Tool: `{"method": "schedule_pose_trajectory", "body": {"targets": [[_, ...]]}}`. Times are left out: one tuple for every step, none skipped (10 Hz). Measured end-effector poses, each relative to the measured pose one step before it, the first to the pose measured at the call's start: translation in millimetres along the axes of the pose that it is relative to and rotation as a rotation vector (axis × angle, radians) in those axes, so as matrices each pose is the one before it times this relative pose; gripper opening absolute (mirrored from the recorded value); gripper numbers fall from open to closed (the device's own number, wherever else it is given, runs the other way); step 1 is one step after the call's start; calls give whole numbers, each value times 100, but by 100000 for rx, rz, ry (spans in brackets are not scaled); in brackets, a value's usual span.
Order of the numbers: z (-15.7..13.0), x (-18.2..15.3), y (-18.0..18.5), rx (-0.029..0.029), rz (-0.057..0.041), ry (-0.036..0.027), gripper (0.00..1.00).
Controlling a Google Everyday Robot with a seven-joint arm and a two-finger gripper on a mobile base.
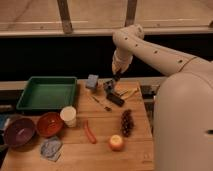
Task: Place brush in plastic cup
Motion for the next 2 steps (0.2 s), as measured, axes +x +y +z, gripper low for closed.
{"method": "schedule_pose_trajectory", "body": {"targets": [[1,-4,6,-12,-3,-5,67],[40,21,-9,-4,18,65,74]]}}
